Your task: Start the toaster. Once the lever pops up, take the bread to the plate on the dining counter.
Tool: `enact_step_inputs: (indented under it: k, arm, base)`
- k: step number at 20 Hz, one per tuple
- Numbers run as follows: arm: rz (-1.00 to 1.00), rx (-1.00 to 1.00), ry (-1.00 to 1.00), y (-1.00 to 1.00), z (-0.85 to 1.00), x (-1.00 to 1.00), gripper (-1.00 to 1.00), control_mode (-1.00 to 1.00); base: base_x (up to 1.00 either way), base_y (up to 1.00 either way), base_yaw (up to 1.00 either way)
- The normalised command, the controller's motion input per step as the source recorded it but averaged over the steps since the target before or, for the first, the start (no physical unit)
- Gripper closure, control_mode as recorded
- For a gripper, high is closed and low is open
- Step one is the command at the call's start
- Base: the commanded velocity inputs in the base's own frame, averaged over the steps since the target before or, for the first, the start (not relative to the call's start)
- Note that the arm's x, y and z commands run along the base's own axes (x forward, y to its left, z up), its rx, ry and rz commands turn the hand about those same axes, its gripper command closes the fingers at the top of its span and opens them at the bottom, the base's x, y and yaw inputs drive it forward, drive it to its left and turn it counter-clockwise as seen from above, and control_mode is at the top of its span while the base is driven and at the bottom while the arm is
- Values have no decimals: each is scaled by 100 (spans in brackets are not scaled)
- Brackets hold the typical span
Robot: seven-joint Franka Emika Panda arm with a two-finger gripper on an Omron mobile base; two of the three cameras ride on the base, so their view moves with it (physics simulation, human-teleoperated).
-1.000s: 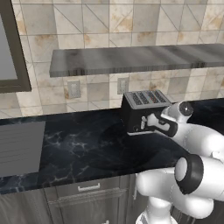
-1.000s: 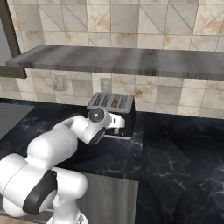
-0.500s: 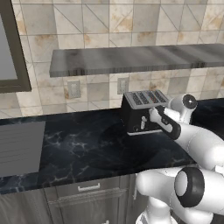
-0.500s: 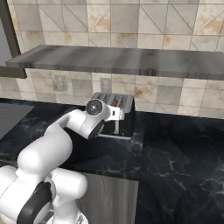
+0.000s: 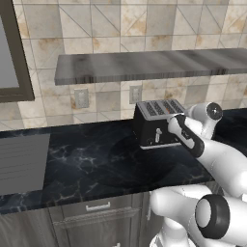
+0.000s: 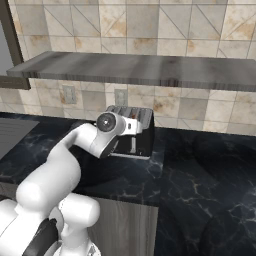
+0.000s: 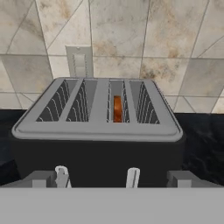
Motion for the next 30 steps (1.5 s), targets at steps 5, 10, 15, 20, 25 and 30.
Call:
enact_step_inputs:
  k: [5,10,15,20,25,30]
  arm:
    - [0,0,0,0,28,0,-100,-100]
    - [0,0,0,0,20,0,-100,-100]
    - [0,0,-4,0,-1,0,-100,-100]
    - [0,0,-10,0,-4,0,-100,-100]
    - [0,0,-5,0,0,2,-100,-100]
    - [0,0,-2,0,0,18,-100,-100]
  base:
    - [0,0,0]
    - [0,0,0]
    - [0,0,0]
    - [0,0,0]
    - [0,0,0]
    - [0,0,0]
